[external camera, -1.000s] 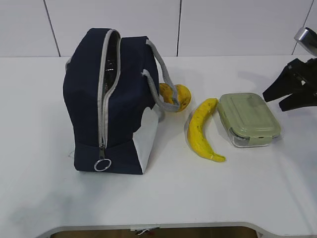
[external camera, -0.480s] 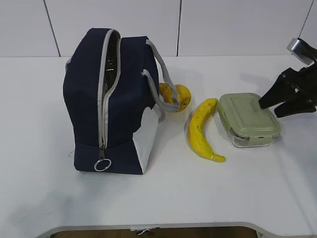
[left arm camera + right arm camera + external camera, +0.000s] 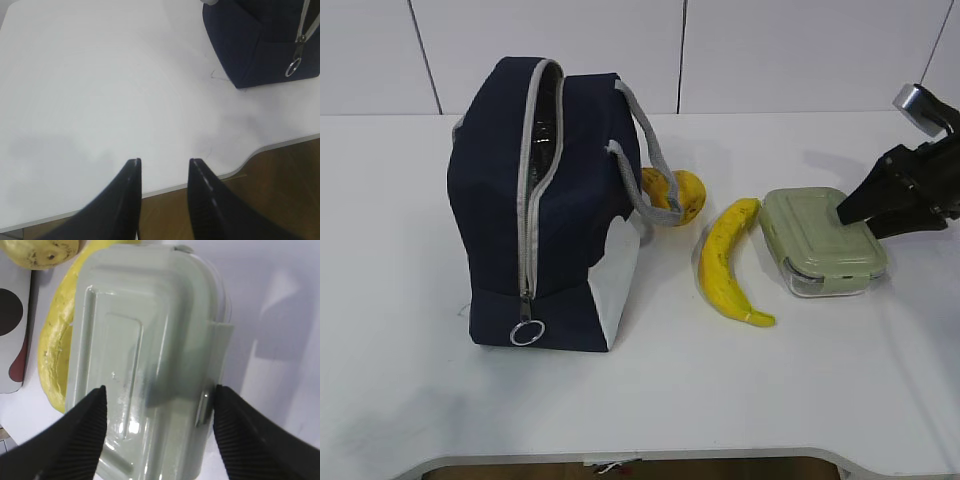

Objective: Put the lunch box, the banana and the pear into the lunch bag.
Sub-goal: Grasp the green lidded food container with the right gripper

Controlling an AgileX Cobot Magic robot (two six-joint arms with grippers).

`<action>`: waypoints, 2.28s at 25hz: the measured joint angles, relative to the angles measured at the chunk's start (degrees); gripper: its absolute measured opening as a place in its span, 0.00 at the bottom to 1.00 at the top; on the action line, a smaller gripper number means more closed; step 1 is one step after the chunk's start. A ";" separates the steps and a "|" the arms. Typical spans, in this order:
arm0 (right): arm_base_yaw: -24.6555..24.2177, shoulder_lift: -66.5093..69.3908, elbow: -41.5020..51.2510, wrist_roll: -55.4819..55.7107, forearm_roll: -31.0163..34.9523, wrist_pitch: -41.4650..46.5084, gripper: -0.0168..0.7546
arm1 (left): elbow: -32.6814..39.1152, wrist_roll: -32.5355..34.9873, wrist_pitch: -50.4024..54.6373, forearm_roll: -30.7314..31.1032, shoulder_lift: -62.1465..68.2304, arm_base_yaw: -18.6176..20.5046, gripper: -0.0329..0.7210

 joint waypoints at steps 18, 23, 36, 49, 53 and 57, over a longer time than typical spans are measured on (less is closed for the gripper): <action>0.00 3.48 -1.25 -0.92 1.77 -0.32 0.71 | 0.00 0.00 0.00 0.00 0.00 0.00 0.37; 0.00 4.16 -1.63 -0.92 3.09 0.00 0.67 | 0.00 0.00 0.00 0.00 0.00 0.00 0.37; -0.12 4.16 -1.77 -0.92 4.04 0.00 0.50 | 0.00 0.00 0.00 0.00 0.00 0.00 0.37; -0.12 4.16 -1.77 -0.92 4.04 0.00 0.51 | 0.00 0.00 0.00 0.00 0.00 0.00 0.37; -0.12 4.16 -1.77 -0.92 3.93 0.00 0.56 | 0.00 0.00 0.00 0.00 0.00 0.00 0.37; -0.12 4.16 -1.77 -0.92 3.93 0.00 0.56 | 0.00 0.00 0.00 0.00 0.00 0.00 0.37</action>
